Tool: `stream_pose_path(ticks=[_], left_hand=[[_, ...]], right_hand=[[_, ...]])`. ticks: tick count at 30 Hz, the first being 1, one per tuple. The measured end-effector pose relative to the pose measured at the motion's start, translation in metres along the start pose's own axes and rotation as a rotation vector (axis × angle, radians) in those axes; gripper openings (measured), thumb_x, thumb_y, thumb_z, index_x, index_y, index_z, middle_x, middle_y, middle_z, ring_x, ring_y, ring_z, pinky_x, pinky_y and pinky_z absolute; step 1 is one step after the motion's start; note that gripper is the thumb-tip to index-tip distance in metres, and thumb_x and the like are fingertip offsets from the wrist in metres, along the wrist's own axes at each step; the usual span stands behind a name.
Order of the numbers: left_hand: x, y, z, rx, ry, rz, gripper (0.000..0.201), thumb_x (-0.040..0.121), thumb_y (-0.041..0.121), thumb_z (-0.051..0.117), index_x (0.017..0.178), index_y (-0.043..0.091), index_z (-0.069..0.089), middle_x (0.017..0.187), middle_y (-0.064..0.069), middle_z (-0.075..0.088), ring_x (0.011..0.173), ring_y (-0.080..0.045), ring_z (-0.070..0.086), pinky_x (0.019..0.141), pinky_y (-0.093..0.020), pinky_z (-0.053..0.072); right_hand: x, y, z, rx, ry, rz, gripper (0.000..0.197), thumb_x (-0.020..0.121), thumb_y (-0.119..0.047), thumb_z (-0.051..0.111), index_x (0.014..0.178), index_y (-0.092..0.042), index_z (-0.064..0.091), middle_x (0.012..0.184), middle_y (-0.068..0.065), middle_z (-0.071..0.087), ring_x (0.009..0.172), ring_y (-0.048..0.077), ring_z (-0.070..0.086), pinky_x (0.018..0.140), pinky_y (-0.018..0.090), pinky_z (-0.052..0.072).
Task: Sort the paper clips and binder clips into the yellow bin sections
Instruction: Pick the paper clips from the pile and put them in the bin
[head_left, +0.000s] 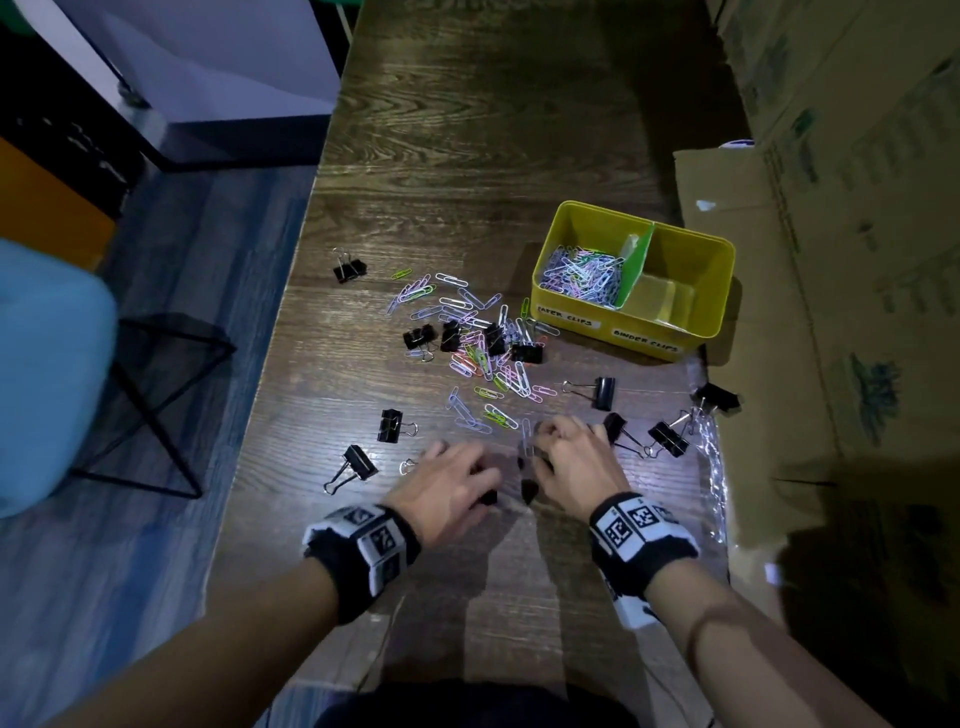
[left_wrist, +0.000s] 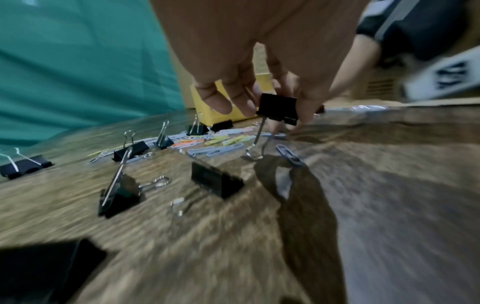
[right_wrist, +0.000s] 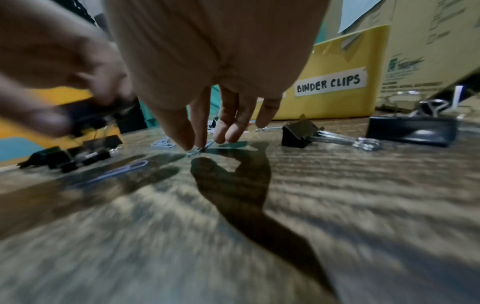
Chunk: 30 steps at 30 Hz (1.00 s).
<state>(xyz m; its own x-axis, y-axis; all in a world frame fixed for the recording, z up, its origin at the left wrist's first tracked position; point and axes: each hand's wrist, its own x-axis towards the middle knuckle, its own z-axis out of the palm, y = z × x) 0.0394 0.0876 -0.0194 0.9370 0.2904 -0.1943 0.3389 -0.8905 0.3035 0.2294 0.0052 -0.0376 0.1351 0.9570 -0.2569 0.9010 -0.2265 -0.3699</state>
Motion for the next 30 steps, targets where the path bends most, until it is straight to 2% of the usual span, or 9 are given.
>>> stream_pose_path(ticks=[3,6,9,12,14,17,20,24,30], left_hand=[[-0.020,0.006,0.009,0.077,-0.156,0.050,0.029,0.074,0.037,0.058,0.099,0.025,0.049,0.108,-0.004,0.058,0.093,-0.022,0.058,0.076,-0.037,0.044],[-0.020,0.005,0.012,0.044,-0.338,0.050,0.039,0.084,0.048,0.051,0.113,0.023,0.050,0.129,-0.007,0.045,0.112,-0.025,0.045,0.087,-0.043,0.033],[-0.003,-0.023,-0.002,0.007,-0.159,-0.031,0.053,0.080,0.066,0.046,0.118,0.030,0.049,0.127,-0.001,0.045,0.111,-0.020,0.046,0.090,-0.043,0.036],[0.047,-0.064,-0.044,0.011,0.087,-0.258,0.055,0.081,0.053,0.054,0.128,0.025,0.043,0.129,-0.010,0.043,0.111,-0.026,0.049,0.090,-0.047,0.045],[0.083,-0.088,-0.070,0.097,0.043,-0.395,0.067,0.077,0.056,0.059,0.133,0.027,0.034,0.133,-0.011,0.036,0.113,-0.030,0.048,0.093,-0.048,0.044],[0.119,-0.109,-0.086,0.197,-0.194,-0.448,0.082,0.071,0.063,0.064,0.136,0.031,0.026,0.136,-0.010,0.029,0.108,-0.032,0.053,0.084,-0.045,0.047],[0.129,-0.121,-0.081,0.152,-0.312,-0.449,0.073,0.076,0.052,0.066,0.134,0.026,0.030,0.132,-0.010,0.037,0.109,-0.032,0.055,0.080,-0.043,0.049],[0.123,-0.133,-0.064,0.136,-0.224,-0.374,0.056,0.079,0.041,0.066,0.126,0.021,0.044,0.121,-0.011,0.052,0.110,-0.032,0.053,0.090,-0.045,0.047],[0.081,-0.149,-0.047,-0.201,0.046,-0.359,0.047,0.070,0.017,0.077,0.113,0.012,0.058,0.111,-0.015,0.057,0.101,-0.032,0.056,0.090,-0.039,0.047]], right_hand=[[0.024,0.002,-0.016,0.038,0.086,0.059,0.031,0.088,-0.019,0.052,0.118,-0.017,0.061,0.119,0.005,0.053,0.114,0.023,0.048,0.098,0.039,0.034],[0.054,0.007,-0.036,0.035,0.129,0.106,0.044,0.088,-0.015,0.054,0.132,-0.018,0.051,0.140,0.008,0.042,0.128,0.027,0.038,0.106,0.047,0.033],[0.080,0.008,-0.047,0.013,0.058,0.089,0.046,0.091,-0.016,0.051,0.137,-0.019,0.045,0.147,0.008,0.036,0.131,0.028,0.035,0.107,0.049,0.034],[0.095,0.008,-0.048,-0.039,-0.013,0.067,0.043,0.093,-0.021,0.050,0.135,-0.018,0.046,0.140,0.006,0.045,0.125,0.027,0.041,0.101,0.046,0.038],[0.103,0.007,-0.047,-0.086,-0.022,0.073,0.040,0.092,-0.026,0.052,0.131,-0.019,0.049,0.131,0.006,0.051,0.118,0.027,0.046,0.095,0.043,0.041],[0.108,0.006,-0.043,-0.107,-0.010,0.087,0.037,0.091,-0.027,0.054,0.126,-0.018,0.051,0.121,0.007,0.054,0.111,0.027,0.050,0.090,0.041,0.042],[0.108,0.006,-0.042,-0.044,-0.012,0.106,0.035,0.092,-0.023,0.055,0.125,-0.013,0.054,0.120,0.010,0.054,0.111,0.029,0.051,0.093,0.042,0.042],[0.095,0.010,-0.048,0.079,0.067,0.155,0.027,0.092,-0.021,0.055,0.117,-0.011,0.060,0.114,0.010,0.057,0.106,0.029,0.054,0.092,0.039,0.042],[0.047,0.035,-0.057,0.150,0.175,0.292,0.021,0.092,-0.018,0.056,0.110,-0.010,0.064,0.106,0.009,0.059,0.097,0.029,0.057,0.083,0.038,0.046]])
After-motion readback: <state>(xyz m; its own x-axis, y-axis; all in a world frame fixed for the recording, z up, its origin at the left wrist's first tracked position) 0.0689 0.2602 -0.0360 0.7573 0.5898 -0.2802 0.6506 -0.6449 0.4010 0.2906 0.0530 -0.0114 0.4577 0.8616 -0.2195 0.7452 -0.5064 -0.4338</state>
